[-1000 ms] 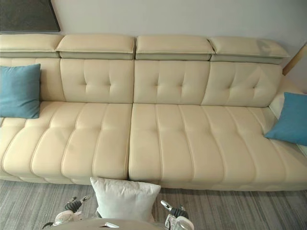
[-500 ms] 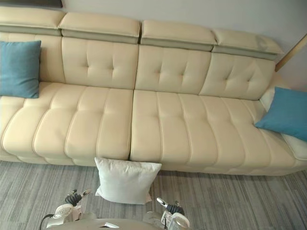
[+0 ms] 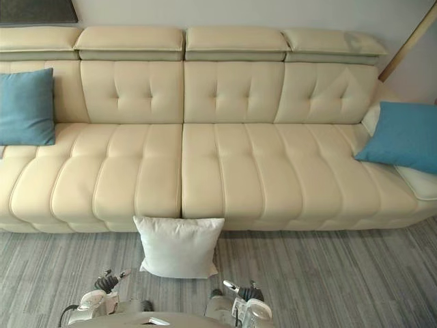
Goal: Pick up cushions and gather them together orderly.
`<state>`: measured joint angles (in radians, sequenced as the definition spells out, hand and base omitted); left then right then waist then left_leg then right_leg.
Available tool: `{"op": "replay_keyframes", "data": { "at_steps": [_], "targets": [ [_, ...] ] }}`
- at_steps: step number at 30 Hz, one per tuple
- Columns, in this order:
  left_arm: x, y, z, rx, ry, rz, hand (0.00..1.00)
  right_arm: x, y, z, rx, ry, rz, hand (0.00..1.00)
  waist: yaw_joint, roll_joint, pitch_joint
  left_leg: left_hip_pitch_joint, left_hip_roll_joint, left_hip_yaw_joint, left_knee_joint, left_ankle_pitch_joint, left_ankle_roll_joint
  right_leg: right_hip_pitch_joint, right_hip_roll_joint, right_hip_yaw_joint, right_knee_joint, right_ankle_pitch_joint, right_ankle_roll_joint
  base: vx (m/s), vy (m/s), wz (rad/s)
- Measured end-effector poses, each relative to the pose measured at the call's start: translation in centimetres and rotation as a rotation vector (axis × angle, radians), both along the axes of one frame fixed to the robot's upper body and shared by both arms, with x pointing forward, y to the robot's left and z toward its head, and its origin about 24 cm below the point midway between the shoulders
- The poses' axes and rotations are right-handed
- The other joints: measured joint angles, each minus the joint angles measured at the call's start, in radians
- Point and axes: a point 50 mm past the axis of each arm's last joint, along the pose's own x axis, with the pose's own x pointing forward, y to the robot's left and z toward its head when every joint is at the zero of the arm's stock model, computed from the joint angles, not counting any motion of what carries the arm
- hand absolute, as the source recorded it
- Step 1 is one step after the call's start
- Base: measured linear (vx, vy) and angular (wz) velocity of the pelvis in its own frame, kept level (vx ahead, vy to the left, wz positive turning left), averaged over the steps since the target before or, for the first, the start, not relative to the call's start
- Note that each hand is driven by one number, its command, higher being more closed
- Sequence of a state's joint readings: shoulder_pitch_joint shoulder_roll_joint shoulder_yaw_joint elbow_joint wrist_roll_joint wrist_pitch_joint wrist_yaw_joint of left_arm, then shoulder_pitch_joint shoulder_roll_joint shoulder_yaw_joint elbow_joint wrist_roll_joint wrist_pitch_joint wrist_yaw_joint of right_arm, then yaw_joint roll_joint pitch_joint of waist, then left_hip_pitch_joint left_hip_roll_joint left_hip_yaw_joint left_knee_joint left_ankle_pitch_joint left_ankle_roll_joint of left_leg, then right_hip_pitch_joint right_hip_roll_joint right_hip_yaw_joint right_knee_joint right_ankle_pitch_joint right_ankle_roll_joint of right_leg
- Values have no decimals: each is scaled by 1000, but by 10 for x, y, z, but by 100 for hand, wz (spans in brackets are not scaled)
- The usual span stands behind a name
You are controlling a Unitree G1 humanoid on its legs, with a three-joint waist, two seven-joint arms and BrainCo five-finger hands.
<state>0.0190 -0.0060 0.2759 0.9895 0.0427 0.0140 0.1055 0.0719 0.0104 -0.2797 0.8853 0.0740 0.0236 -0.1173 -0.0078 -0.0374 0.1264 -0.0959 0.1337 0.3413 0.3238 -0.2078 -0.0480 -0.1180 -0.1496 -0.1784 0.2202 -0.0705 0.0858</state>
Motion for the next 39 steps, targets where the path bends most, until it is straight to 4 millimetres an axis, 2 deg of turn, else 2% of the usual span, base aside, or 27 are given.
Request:
{"op": "replay_keyframes", "data": {
  "at_steps": [4,5,8,10,12,14,20,21,24,25,26,30,32,34,38,39],
  "targets": [
    [13,3,5,24,-32,7,0,7,-4,3,-19,-16,3,0,9,15,30,-76,31,-18,62,-1,1,-46,23,-5,20,2,-12,-17,-40,6],
    [25,3,10,33,-68,15,0,19,-4,7,-41,-39,10,0,8,21,58,-130,42,-40,122,-9,8,-99,27,-6,68,-4,-24,-28,29,5],
    [58,5,27,53,-173,35,0,45,-4,18,-72,-100,56,0,7,24,112,-260,64,-46,226,-29,21,-235,28,0,185,-21,-30,-50,32,1],
    [94,13,52,89,-307,59,0,90,5,46,-105,-254,102,0,7,24,200,-335,70,-44,290,-36,31,-328,17,14,273,-40,-38,-100,14,-8],
    [113,22,71,127,-405,75,0,119,7,71,-136,-385,126,0,7,27,229,-412,86,-40,346,-57,33,-423,17,39,341,-57,-40,-158,-15,-23],
    [130,34,89,164,-480,96,0,145,1,99,-182,-504,125,0,5,34,244,-524,104,-38,418,-80,37,-549,19,65,411,-72,-43,-184,-26,-25],
    [166,50,131,210,-631,118,0,188,-7,151,-238,-685,69,0,7,38,304,-746,138,-41,490,-79,40,-766,37,83,463,-50,-57,-87,-29,-13],
    [179,54,149,217,-700,124,0,199,-7,170,-237,-758,62,0,10,37,317,-817,143,-50,518,-73,48,-836,35,83,494,-48,-55,-15,-23,4],
    [196,61,182,244,-815,124,0,216,-5,203,-235,-877,46,0,13,39,346,-917,157,-67,566,-74,49,-930,35,77,545,-53,-61,-4,-5,1],
    [205,64,201,257,-884,121,0,224,-7,225,-248,-951,29,0,16,39,367,-958,160,-75,588,-74,50,-970,34,74,571,-56,-66,-20,-22,11],
    [215,66,229,272,-985,116,0,232,-10,257,-281,-1060,16,0,22,40,392,-1026,162,-91,623,-75,51,-1034,30,74,615,-70,-66,-32,-26,14],
    [225,71,278,320,-1158,92,0,237,-22,311,-330,-1243,-27,0,33,39,402,-1196,166,-132,723,-83,56,-1198,15,71,747,-111,-73,-50,-50,21],
    [228,74,296,328,-1214,96,0,240,-25,331,-350,-1297,-43,0,38,39,404,-1282,172,-157,784,-91,56,-1276,13,66,811,-131,-78,-85,-55,12],
    [231,73,308,343,-1246,81,0,242,-26,343,-363,-1327,-47,0,42,39,404,-1329,173,-166,811,-93,57,-1322,9,65,844,-140,-78,-77,-38,10],
    [237,58,356,391,-1398,22,0,242,-19,391,-384,-1466,-90,0,48,41,407,-1482,174,-193,880,-90,62,-1469,-3,62,927,-154,-80,-96,-12,9],
    [237,55,362,394,-1417,19,0,242,-16,396,-383,-1482,-86,0,48,41,407,-1497,174,-199,886,-85,59,-1482,-4,61,935,-152,-82,-53,9,3]
  ]
}}
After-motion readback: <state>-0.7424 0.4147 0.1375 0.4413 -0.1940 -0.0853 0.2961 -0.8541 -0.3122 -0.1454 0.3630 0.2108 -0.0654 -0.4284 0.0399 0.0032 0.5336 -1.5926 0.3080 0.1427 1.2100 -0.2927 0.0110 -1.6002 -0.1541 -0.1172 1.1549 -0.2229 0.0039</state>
